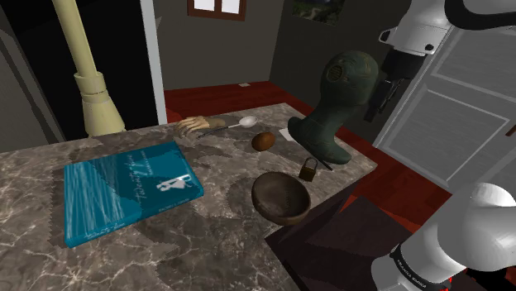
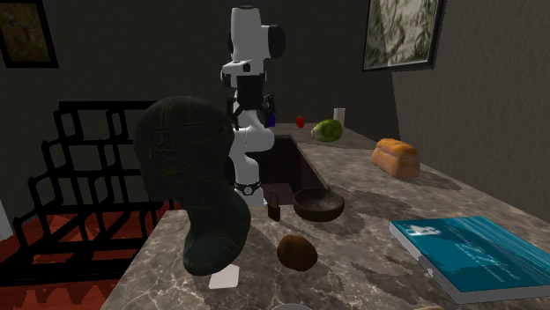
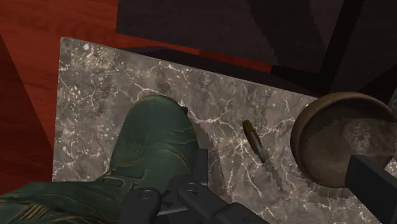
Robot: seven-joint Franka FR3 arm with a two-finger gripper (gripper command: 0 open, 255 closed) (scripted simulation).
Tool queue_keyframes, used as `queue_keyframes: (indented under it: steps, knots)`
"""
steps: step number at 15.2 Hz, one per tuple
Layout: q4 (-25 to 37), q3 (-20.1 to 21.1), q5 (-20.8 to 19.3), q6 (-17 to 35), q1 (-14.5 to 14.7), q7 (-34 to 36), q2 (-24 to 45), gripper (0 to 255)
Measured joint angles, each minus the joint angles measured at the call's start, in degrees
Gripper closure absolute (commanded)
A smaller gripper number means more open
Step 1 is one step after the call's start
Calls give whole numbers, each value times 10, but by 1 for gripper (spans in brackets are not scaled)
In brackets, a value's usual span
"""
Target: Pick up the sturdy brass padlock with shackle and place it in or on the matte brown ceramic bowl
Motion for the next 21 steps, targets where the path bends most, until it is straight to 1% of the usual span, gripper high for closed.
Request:
queue_keyframes:
  steps: [1, 3, 12, 17, 21]
  knots:
    - [0, 0, 0, 0, 0, 0, 0, 0]
    - [-9, -1, 1, 19, 7, -13, 15, 0]
    - [-66, -7, 6, 162, 52, -117, 143, 0]
    - [-64, -4, 12, 230, 76, -174, 236, 0]
    - [-83, -3, 14, 273, 81, -186, 264, 0]
